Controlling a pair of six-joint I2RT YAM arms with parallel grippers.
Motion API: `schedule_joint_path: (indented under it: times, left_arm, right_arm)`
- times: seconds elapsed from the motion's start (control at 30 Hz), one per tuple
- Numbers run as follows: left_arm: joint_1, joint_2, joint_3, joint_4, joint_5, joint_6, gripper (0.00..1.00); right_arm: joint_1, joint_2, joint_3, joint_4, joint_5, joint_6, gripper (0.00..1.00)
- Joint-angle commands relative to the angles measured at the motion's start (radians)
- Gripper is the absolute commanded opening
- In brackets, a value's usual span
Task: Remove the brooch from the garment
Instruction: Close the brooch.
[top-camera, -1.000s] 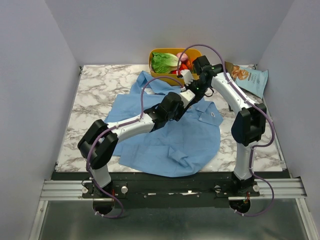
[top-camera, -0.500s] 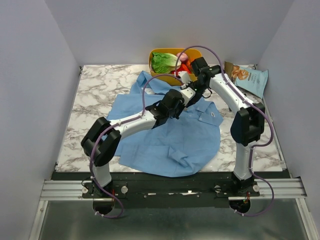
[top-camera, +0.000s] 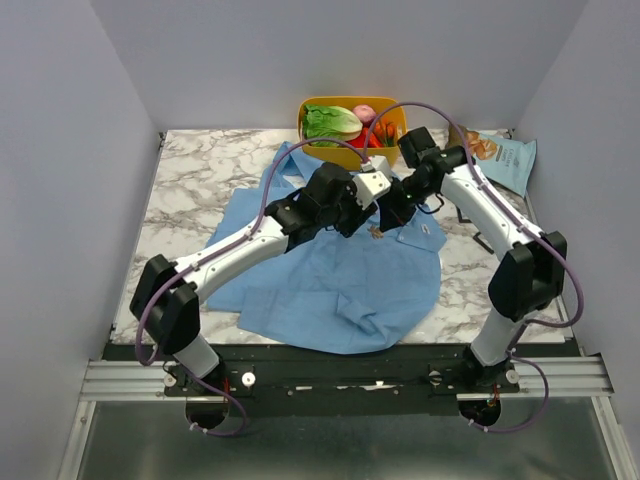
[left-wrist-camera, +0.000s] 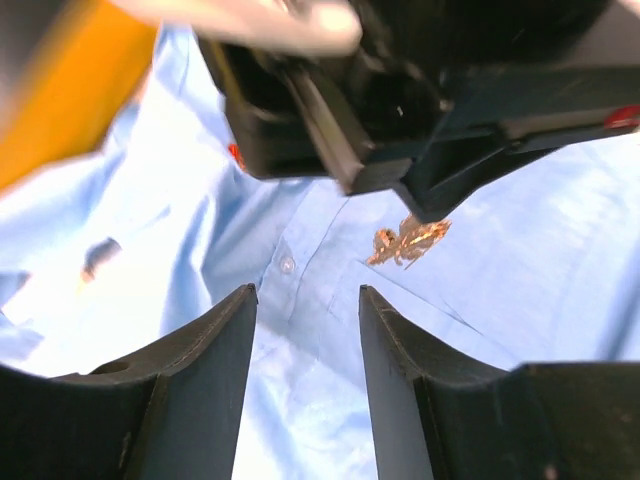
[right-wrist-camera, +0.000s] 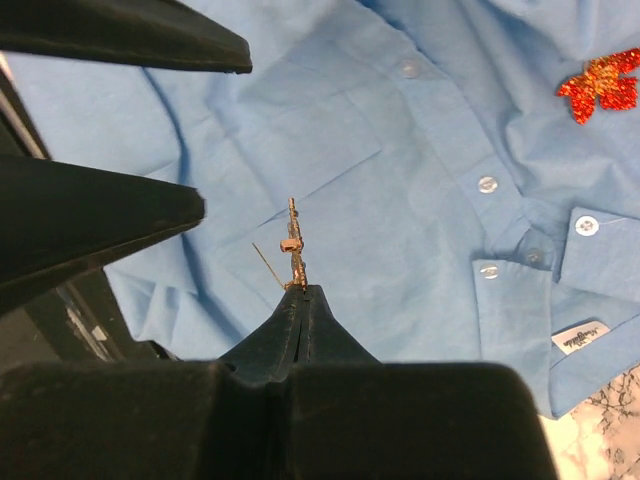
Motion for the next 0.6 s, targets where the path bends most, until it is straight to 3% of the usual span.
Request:
schedule_joint_path:
  times: [0.0,0.17,0.4,0.57]
  left_arm:
    - [0.023,-0.066,0.046,-0.162,0.167,0.106,0.56]
    - [0.080,-0.080,0.039,-0.230,0.397,0.131,0.56]
    - [0.152,-0.030,0.094,-0.331,0.595,0.184,0.56]
    - [0.213,-0.036,0.106,-0.296,0.698,0.155,0.56]
  right_arm:
    - [0.004,-0.065,-0.045,0.007,-0.097,-0.050,0.01]
    - [0.004,-0.114,-0.047,-0.020,-0.206,-0.096,0.01]
    - [0.004,-0.160,-0.045,-0.026,-0.302,-0.170,0.01]
    - [0.004,-0.176,-0.053,-0.002,-0.327,-0.192,0.01]
